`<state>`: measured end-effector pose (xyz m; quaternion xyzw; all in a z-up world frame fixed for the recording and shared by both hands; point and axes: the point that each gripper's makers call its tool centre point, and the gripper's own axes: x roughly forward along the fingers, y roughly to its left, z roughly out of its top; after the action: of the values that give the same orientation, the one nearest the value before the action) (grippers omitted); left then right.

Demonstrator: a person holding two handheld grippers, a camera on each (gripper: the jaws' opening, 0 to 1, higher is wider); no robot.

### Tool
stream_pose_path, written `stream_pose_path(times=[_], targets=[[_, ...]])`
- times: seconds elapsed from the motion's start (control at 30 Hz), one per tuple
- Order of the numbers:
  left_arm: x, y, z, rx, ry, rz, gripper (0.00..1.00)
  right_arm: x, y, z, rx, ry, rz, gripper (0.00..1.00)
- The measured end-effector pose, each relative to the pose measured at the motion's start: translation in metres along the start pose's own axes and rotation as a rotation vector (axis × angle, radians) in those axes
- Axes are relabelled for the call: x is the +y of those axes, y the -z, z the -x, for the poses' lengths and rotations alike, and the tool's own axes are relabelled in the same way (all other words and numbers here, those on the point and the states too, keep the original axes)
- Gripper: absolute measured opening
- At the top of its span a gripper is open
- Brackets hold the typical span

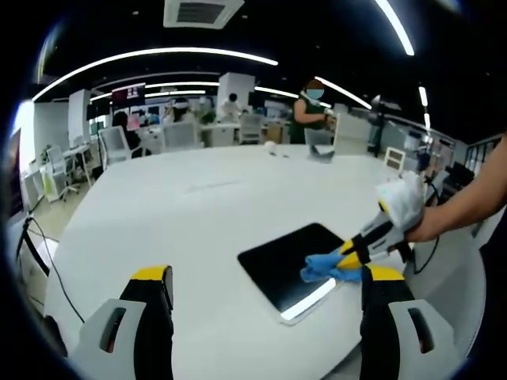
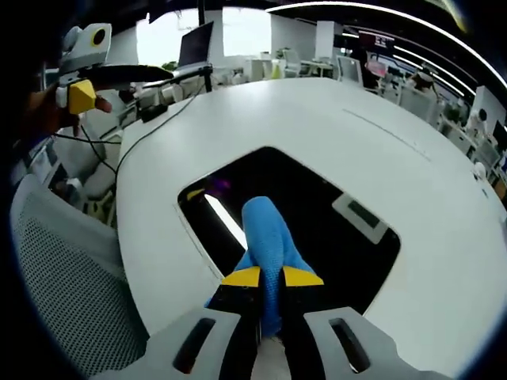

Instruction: Wipe the mirror surface with the cleaning cloth until all visible marks leave the cleaned area.

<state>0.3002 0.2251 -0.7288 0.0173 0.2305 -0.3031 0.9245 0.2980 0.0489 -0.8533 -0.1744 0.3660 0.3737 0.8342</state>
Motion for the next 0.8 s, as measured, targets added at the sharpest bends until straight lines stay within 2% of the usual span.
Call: stream_pose_path(times=[0.2, 0.3, 0.53, 0.8], targets=[[-0.007, 0.008, 0.000, 0.031, 0.026, -0.039, 1.00, 0.010, 0.006, 0.005, 0.002, -0.009, 0.018, 0.03], [-0.004, 0.013, 0.002, 0.050, 0.010, -0.046, 1.00, 0.012, 0.008, 0.007, 0.002, -0.020, 0.010, 0.03], [0.001, 0.014, 0.005, 0.048, -0.014, -0.020, 1.00, 0.015, 0.011, 0.010, -0.003, -0.033, 0.018, 0.04], [-0.004, 0.011, 0.004, 0.040, -0.013, -0.012, 1.00, 0.018, 0.012, 0.012, -0.014, -0.040, 0.033, 0.04]])
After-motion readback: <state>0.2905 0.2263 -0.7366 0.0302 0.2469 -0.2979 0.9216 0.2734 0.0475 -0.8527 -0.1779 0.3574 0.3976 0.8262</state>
